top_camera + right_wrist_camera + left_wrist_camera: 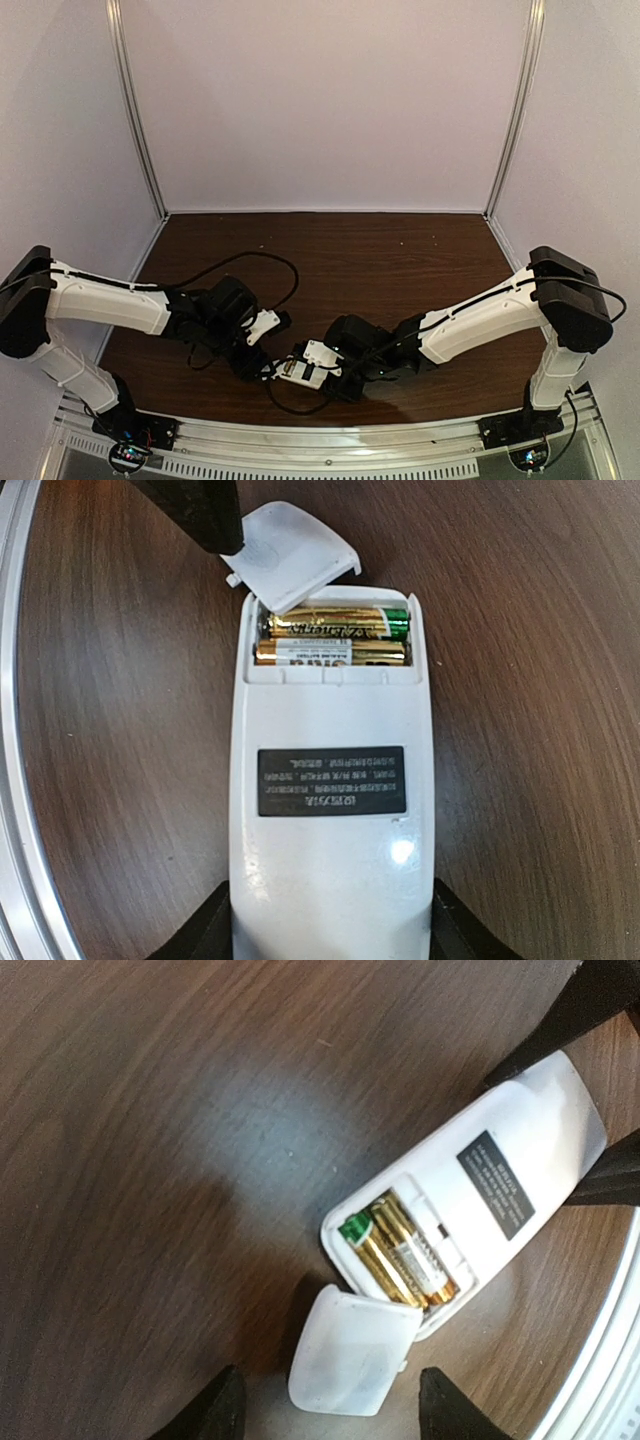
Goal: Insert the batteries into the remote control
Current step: Pick up the battery cover from the remote control without the battery cover.
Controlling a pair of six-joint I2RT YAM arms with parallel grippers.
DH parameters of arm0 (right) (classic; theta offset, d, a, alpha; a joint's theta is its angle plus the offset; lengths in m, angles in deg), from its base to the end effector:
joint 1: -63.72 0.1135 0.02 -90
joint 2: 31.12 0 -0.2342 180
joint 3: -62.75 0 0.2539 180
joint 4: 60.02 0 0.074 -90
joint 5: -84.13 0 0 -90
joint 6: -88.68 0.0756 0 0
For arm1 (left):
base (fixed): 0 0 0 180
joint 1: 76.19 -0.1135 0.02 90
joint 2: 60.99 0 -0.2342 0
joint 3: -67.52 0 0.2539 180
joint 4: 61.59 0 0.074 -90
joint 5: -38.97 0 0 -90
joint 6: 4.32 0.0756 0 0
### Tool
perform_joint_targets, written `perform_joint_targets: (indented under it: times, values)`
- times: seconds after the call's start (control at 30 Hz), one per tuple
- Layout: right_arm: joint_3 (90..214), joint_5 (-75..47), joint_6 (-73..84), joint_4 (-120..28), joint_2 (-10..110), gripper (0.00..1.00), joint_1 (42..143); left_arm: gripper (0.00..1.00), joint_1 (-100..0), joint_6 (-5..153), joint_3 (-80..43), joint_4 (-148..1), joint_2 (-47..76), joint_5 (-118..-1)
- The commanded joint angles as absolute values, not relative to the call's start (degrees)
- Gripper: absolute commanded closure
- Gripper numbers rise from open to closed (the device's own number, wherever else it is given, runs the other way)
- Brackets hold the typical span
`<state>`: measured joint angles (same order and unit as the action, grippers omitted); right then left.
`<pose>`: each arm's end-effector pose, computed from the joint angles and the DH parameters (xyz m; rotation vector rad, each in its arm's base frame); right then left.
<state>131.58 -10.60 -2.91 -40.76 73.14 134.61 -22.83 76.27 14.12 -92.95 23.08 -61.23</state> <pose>0.1155 0.3525 0.0714 -1.5788 2.0957 0.5639 0.1586 -0.2357 0.0859 1.0899 2.5370 -0.5684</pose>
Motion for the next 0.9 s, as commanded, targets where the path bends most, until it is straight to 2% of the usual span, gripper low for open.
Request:
perform_joint_targets:
  times: [0.0, 0.5, 0.63, 0.87]
  values:
    - [131.0, -11.6, -3.9, -36.4, 74.3, 1.00, 134.9, 0.39, -22.4, 82.5, 11.9, -93.7, 24.1, -61.7]
    - [131.1, -11.1, -3.7, -36.4, 74.2, 1.00, 134.8, 0.36, -22.4, 86.6, 9.8, -94.9, 28.3, -64.0]
    - [131.2, -10.7, -3.5, -36.5, 74.2, 1.00, 134.8, 0.38, -22.1, 87.5, 8.8, -95.7, 30.3, -63.6]
    - [131.1, -10.9, -3.5, -36.6, 74.3, 1.00, 134.8, 0.47, -22.1, 87.4, 8.0, -96.4, 32.0, -62.1]
